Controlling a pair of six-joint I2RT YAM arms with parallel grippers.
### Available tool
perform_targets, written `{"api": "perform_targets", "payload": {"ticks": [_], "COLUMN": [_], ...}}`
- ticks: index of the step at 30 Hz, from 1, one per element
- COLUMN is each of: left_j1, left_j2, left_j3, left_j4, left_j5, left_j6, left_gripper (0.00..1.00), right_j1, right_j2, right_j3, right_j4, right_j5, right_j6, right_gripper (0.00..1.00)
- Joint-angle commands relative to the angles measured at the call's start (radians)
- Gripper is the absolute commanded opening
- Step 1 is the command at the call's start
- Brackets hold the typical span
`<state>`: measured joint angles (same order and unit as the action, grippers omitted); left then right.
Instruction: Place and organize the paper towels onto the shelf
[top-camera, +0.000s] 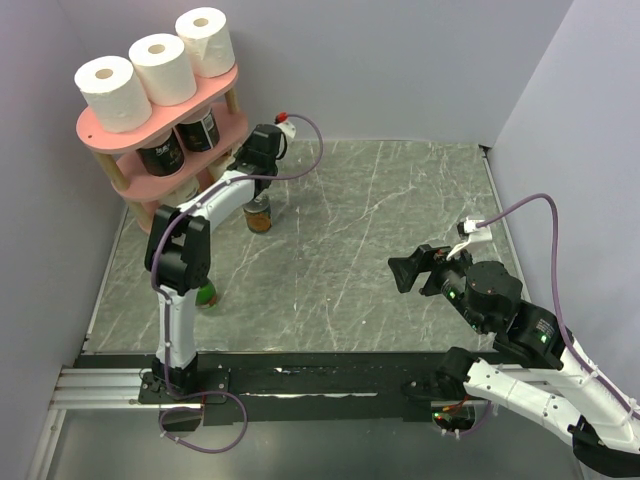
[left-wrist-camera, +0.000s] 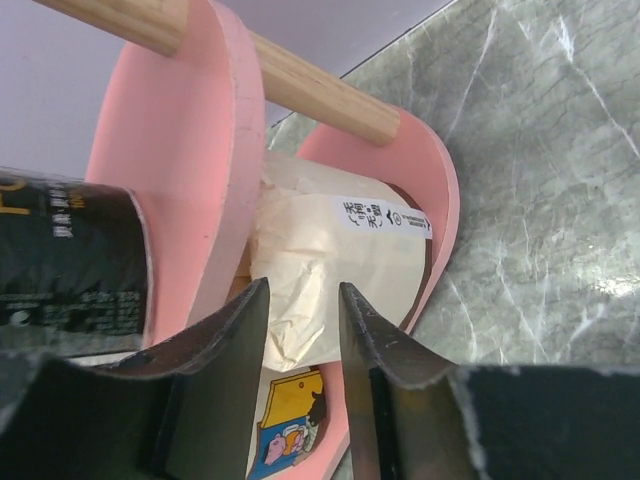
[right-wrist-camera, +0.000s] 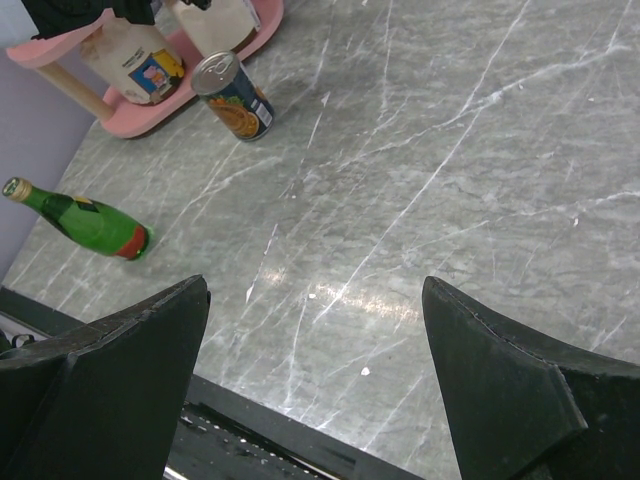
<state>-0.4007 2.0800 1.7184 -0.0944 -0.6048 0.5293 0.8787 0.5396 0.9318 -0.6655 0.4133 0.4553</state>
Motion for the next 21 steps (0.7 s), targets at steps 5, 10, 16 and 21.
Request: {"api": "perform_targets", "payload": {"ticks": [5,10,16,21], "left_j1": [0.046,0.066,0.062,0.036], "left_j2": [0.071,0.068,0.022,-0.082], "left_j3": [0.017,-0.014,-0.036,-0.029], "left_j4": [-0.002,0.013,0.016,-0.014], "left_j5": [-0.024,-0.027,0.02,0.149], "left_j6": [-0.029,-0.034,-0.06,-0.184], "left_gripper": [0.37,0.37,0.39,0.45], "right_j1": [-0.001,-0.001,-0.001,-0.001], "right_j2": [0.01,0.023,0.04,0.045], "right_j3": [0.041,0.042,0.042,0.038], "right_j4": [0.046,0.055,0.067,0.064], "right_j5": [0.012,0.007,-0.004,-0.011], "right_j6": [-0.006,-0.01,-0.012,-0.007], "right_gripper": [0.94,0.94,0.94,0.94]}}
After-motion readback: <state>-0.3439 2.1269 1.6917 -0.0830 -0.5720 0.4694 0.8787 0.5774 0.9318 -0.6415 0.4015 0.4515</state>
